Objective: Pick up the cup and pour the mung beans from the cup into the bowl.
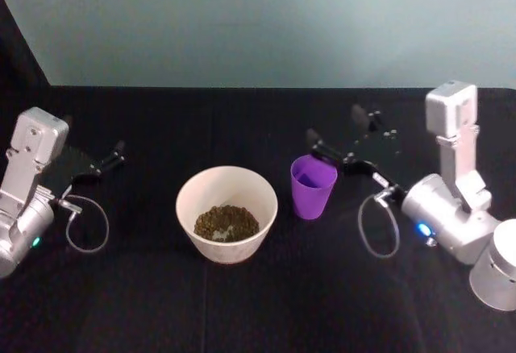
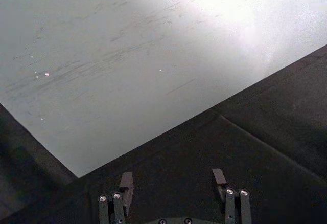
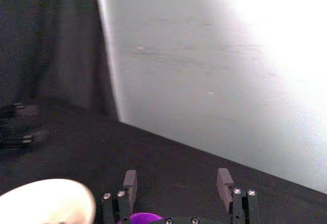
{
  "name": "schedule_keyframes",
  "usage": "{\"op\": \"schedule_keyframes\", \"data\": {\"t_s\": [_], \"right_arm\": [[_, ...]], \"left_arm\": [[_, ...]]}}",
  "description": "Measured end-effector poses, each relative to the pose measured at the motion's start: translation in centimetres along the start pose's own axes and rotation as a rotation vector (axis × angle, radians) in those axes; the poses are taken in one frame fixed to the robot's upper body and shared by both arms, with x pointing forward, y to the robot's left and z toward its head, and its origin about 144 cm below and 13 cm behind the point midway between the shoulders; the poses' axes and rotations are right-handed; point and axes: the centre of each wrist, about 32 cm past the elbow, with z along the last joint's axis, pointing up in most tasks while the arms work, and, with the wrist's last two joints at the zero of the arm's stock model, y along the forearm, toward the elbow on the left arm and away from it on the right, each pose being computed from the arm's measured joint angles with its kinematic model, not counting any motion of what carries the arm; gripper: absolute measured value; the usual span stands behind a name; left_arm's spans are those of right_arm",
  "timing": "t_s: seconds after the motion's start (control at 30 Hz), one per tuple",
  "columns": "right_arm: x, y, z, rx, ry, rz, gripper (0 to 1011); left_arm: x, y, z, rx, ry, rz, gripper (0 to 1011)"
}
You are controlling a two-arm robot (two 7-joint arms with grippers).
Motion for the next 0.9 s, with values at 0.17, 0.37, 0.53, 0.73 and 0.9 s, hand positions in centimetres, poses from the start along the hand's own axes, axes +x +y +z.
{"op": "schedule_keyframes", "data": {"t_s": [0.17, 0.37, 0.53, 0.73, 0.9], "right_arm": [[0.8, -1.1, -0.1, -0.025, -0.014, -0.113, 1004], [1.5, -2.2, -0.9, -0.078, -0.033, -0.203, 1004], [1.5, -2.7, -2.4, -0.130, -0.036, -0.233, 1004], [1.0, -3.1, -3.4, -0.148, -0.071, -0.280, 1004], [0.9, -3.2, -3.4, -0.146, -0.082, -0.292, 1004]], "left_arm": [[0.0, 0.0, 0.0, 0.000, 0.000, 0.000, 1000], [0.0, 0.0, 0.0, 0.000, 0.000, 0.000, 1000], [0.0, 0.0, 0.0, 0.000, 0.000, 0.000, 1000], [0.0, 0.0, 0.0, 0.000, 0.000, 0.000, 1000], [0.0, 0.0, 0.0, 0.000, 0.000, 0.000, 1000]]}}
